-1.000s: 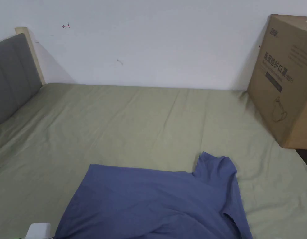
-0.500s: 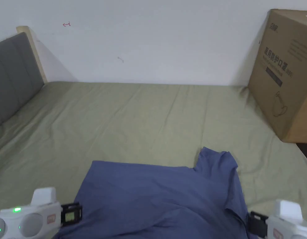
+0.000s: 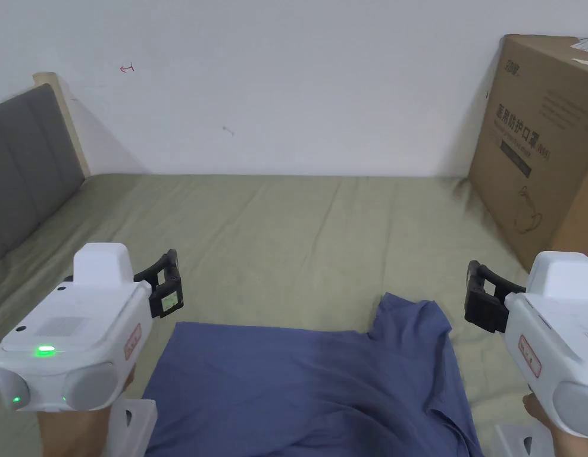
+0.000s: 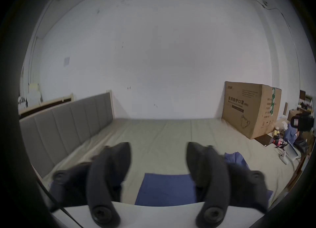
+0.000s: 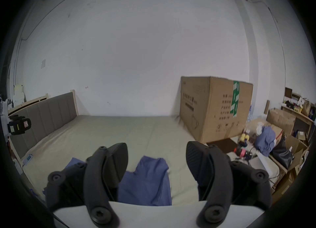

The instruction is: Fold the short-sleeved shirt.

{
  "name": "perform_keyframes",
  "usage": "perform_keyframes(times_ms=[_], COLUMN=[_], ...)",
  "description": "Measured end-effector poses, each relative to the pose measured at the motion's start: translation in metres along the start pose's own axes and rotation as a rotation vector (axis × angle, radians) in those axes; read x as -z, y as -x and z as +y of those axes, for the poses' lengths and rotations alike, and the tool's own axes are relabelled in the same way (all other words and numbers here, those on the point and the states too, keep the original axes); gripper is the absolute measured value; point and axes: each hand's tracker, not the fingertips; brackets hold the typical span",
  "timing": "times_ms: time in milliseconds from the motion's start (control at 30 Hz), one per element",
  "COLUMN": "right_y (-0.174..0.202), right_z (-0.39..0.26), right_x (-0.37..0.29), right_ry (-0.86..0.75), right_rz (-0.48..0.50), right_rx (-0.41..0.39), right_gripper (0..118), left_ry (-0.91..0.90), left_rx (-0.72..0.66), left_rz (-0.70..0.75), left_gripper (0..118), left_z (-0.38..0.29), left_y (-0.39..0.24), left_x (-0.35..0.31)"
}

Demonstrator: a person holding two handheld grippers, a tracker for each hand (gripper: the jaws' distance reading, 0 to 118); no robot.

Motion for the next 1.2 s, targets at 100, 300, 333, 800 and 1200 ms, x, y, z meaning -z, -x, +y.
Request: perform_keyframes(times_ms=[100,300,333,800,1200], right_y=[0.008,0.017,0.018,0.016,0.015], right_z=[0.0,-0.004,-0.004,-0.015,-0.043], right_x=[-0.004,0.005,0.008,0.104,0.19], right_ry=[-0.033,-0.045,-0.041,0.041,0.141], right_rz=[-0.012,-0.004,0.0,-0.001,-0.036], right_rx=[-0.025,-0.053,-0.053,-0.047,-0.064], right_gripper=[20,0,0,0,0], left_ry=[-0.015,0.051,0.063,0.519,0.856], left_rx=[-0.02,-0.078,-0.069,-0.043,-0.142], left_rz=[-0.015,-0.085,-0.088,-0.153,-0.034], left_gripper=[8,0,0,0,112], left_z=[-0.004,-0.01,-0.01,-0.059,-0.152], left_y=[-0.008,-0.016,-0.018,0.007,0.049], left_x=[0.0,0.015,0.019,0.218,0.349])
